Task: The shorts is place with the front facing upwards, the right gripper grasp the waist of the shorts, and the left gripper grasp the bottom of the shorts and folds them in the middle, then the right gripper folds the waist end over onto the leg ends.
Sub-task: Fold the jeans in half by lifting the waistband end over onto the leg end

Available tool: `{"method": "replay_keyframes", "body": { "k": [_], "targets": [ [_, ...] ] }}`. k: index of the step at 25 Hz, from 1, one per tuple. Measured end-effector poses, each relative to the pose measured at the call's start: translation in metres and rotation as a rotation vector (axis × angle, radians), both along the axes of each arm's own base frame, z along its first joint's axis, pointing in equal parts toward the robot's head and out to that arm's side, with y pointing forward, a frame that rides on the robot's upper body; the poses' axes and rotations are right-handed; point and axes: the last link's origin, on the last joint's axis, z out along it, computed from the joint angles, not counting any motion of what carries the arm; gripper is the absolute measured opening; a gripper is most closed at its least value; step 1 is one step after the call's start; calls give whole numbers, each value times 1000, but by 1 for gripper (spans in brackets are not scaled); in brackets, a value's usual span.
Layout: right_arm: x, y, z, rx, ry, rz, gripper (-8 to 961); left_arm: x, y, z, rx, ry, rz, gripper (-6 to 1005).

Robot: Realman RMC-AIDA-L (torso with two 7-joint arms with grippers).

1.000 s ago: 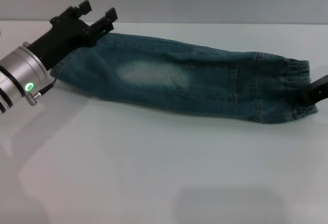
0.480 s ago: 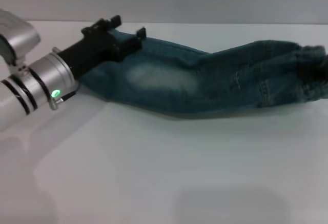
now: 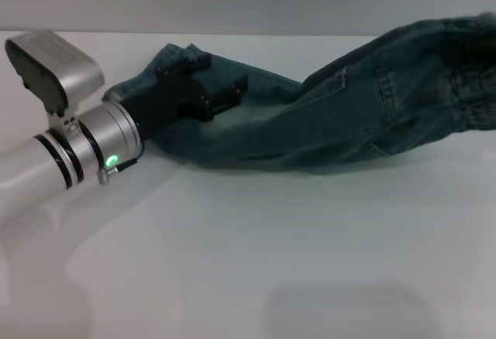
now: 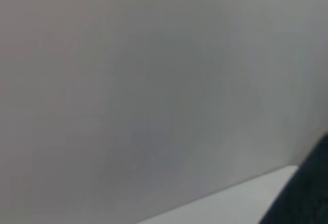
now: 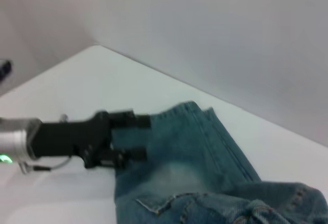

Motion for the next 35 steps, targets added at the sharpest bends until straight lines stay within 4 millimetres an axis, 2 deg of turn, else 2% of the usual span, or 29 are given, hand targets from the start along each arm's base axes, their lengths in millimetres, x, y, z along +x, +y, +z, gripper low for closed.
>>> {"method": "replay_keyframes", "body": {
  "k": [17,27,35],
  "targets": [
    [-39,7,9,-27,88,111,74,-6,-15,-20,-53,48,8,783],
    [-55,16,-2,-70,134,143,73,-7,-26,-31,-111,62,1,783],
    [-64,27,-16,-102,144,162,74,0,-45,-46,-198,31,-23,783]
  ]
}}
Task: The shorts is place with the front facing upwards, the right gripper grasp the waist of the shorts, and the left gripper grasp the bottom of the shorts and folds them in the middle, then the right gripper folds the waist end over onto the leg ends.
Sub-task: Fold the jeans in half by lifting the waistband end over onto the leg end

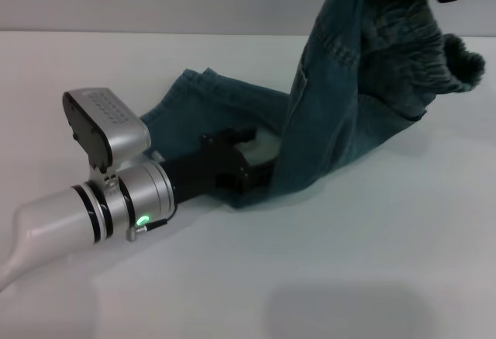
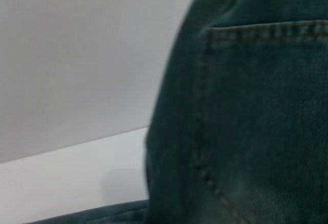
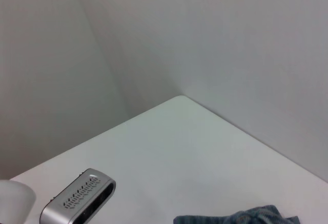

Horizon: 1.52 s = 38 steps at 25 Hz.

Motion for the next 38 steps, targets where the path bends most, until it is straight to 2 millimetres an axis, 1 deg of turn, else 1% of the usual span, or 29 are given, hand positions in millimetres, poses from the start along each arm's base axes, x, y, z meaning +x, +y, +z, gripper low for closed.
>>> {"method": "replay_keyframes", "body": {
  "k": [3,4,5,10,15,27,30,34,38],
  "targets": [
    [-3,3,-9,-24,-5,11,74,3,-6,-4,-22,-24,-2,783],
    [-6,6,-16,-44,-6,20,74,3,-6,-4,-22,-24,-2,783],
    [-6,6,-16,-44,-6,20,74,4,-7,-4,-26,-28,-1,783],
    [-14,11,-34,-90,-13,41,74,8,-14,-10,-56,-49,-4,783],
    [-19,15,-43,-107,-19,54,70,15,-21,-17,-73,-67,-18,783],
    [-24,17,-46,-116,-25,68,70,28,-35,-34,-122,-70,-45,783],
    [-24,17,-48,-122,-28,69,70,28,-36,-36,-120,-65,-45,783],
    [-21,15,-49,-130,-29,71,70,24,-31,-31,-93,-68,-23,783],
    [-18,13,-50,-134,-29,70,71,12,-21,-19,-39,-54,3,783]
  ]
}}
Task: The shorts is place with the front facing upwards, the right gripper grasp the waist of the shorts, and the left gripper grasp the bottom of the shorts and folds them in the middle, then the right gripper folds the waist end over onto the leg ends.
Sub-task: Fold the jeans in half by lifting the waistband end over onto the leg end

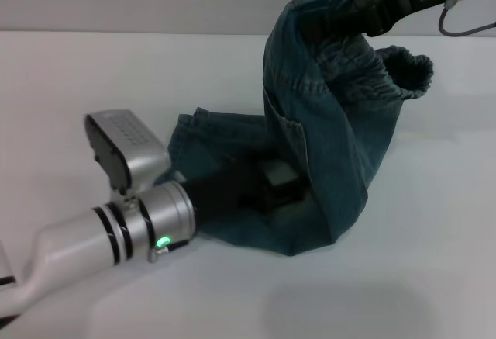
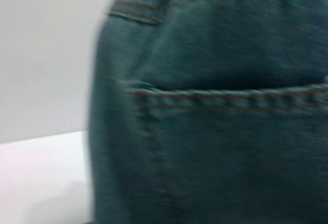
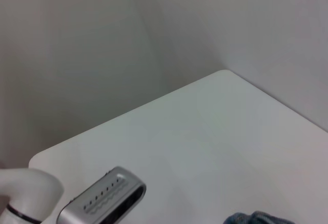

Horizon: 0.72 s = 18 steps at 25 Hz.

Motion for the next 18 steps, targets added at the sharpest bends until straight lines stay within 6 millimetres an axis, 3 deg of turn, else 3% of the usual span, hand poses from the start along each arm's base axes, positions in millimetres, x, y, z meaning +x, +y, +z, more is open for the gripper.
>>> {"method": "replay_keyframes", "body": {
  "k": [9,18],
  "targets": [
    [1,-2,-7,-28,-7,8,79,-32,26,32,120,51,88,783],
    [-10,-15,-45,-126,-47,68,124,-74,49,98,412,-4,262,783]
  ]
}}
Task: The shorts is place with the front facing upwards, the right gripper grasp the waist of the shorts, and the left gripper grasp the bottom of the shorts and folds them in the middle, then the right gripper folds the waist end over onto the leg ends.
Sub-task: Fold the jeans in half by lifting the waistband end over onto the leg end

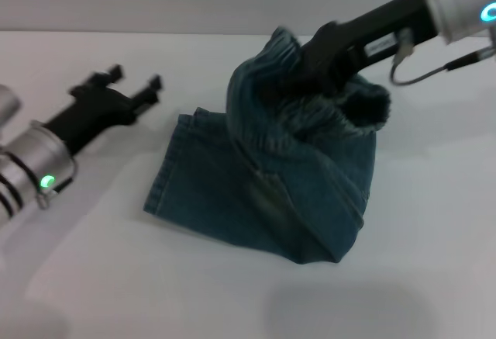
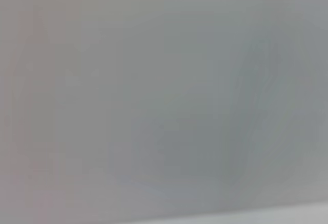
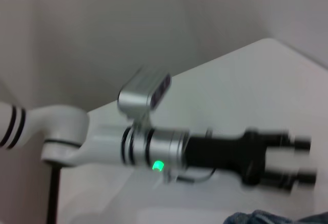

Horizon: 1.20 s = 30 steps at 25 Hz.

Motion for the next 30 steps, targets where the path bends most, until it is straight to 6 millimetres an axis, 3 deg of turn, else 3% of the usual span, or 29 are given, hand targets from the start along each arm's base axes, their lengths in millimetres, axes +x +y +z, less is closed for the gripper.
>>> {"method": "replay_keyframes", "body": {
  "k": [3,10,19,24,30],
  "targets": [
    [-7,-5,-18,-30,-22,32,139,-11,-4,15,64,-23,22,783],
    [-15,-2,-51,-54,-83,49,173,-16,-7,15,68,-12,36,783],
    [-18,1,-65,-24,-129,72,218,-23,-11,16,71,-6,65,783],
    [-19,3,-64,-5,-123,77,444,-25,-11,15,70,1,77,783],
    [-23,1,-63,-12,-146,116,497,-25,-10,12,65,16,80,783]
  ]
}}
